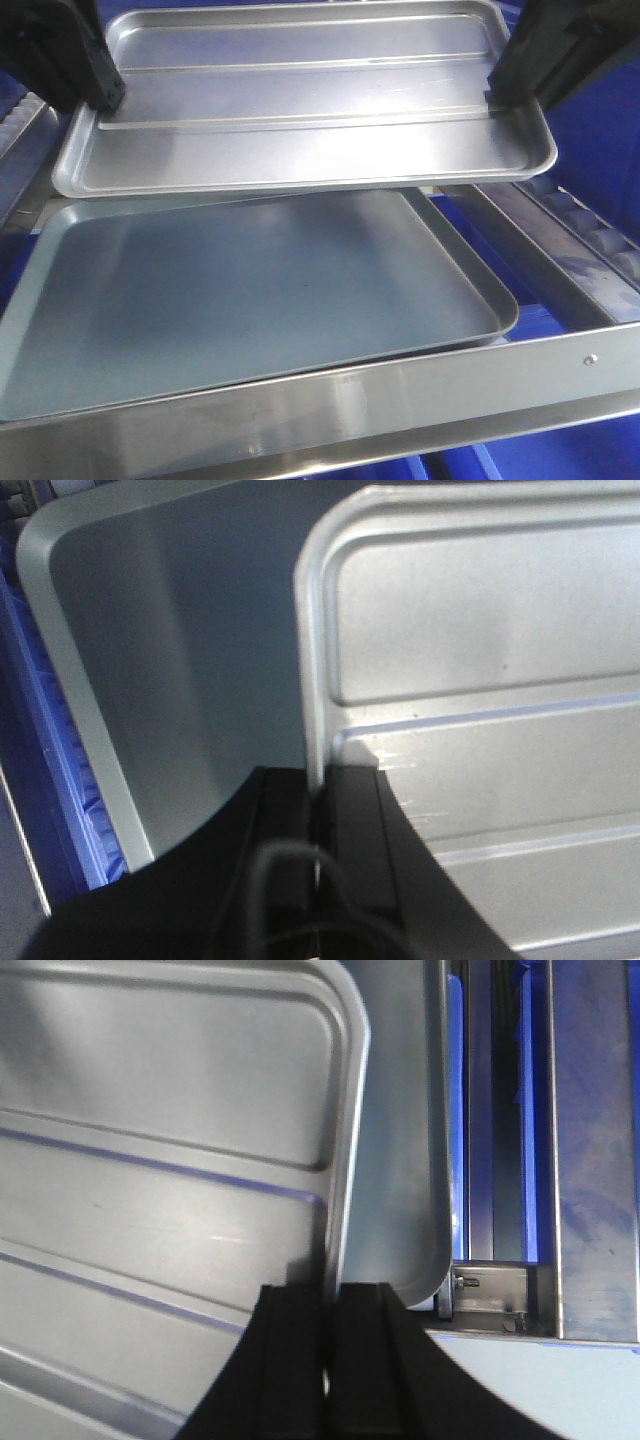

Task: Grab silver tray and stack on right shelf
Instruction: 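Position the held tray above the larger grey tray on the shelf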

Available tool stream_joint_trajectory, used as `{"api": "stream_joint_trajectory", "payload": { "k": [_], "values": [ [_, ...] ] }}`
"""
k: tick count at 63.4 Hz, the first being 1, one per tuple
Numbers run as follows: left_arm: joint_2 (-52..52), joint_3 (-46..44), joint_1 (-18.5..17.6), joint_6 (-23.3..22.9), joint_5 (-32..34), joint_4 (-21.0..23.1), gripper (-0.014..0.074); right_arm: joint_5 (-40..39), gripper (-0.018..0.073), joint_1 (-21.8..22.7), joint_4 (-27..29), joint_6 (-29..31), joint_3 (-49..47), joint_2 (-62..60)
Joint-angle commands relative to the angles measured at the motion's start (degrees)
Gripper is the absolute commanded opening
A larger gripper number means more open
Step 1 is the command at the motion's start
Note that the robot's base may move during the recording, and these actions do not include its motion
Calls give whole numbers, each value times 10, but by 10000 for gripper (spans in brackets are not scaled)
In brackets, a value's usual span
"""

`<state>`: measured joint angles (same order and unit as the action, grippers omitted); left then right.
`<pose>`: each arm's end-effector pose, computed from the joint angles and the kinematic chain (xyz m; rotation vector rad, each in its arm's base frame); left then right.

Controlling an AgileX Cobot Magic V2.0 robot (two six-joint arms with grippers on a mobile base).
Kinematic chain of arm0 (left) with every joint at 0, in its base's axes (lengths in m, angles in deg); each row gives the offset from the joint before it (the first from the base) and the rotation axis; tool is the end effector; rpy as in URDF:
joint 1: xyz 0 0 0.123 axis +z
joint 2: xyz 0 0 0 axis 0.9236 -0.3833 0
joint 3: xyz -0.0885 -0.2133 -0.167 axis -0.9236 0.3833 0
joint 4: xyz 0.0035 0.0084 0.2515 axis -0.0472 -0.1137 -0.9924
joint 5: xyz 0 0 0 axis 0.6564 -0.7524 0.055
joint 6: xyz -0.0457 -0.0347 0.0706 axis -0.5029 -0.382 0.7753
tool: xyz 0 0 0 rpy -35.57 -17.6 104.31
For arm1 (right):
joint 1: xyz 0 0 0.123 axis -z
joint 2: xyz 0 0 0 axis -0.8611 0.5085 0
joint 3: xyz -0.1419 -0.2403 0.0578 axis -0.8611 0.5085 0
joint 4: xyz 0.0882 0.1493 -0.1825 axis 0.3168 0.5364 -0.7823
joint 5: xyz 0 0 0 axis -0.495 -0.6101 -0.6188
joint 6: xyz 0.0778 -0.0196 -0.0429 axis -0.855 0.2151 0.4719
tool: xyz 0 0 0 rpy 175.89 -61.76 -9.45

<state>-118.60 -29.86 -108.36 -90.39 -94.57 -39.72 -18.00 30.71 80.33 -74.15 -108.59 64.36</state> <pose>0.2127 -0.1635 0.3294 0.2718 2.5012 -0.2598 0.2157 0.1146 0.3227 -0.0615 2.4371 0.3912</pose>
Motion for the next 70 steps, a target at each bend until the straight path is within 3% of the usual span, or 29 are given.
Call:
{"api": "stream_joint_trajectory", "payload": {
  "k": [1,36,44,54,70],
  "values": [
    [16,-14,-1,13,-17,-39,-92,-28,57,6,-32,6,-16,-14],
    [16,-14,-1,13,-2,-40,-92,-26,57,6,-32,6,-16,-14],
    [16,-14,3,13,-13,-24,-92,-29,57,6,-32,34,-16,-13],
    [16,-14,23,-32,-48,-10,-92,-18,57,6,-32,53,-35,15],
    [-7,-14,28,-58,-15,-9,-92,0,57,6,-32,81,-111,113]
  ]
}}
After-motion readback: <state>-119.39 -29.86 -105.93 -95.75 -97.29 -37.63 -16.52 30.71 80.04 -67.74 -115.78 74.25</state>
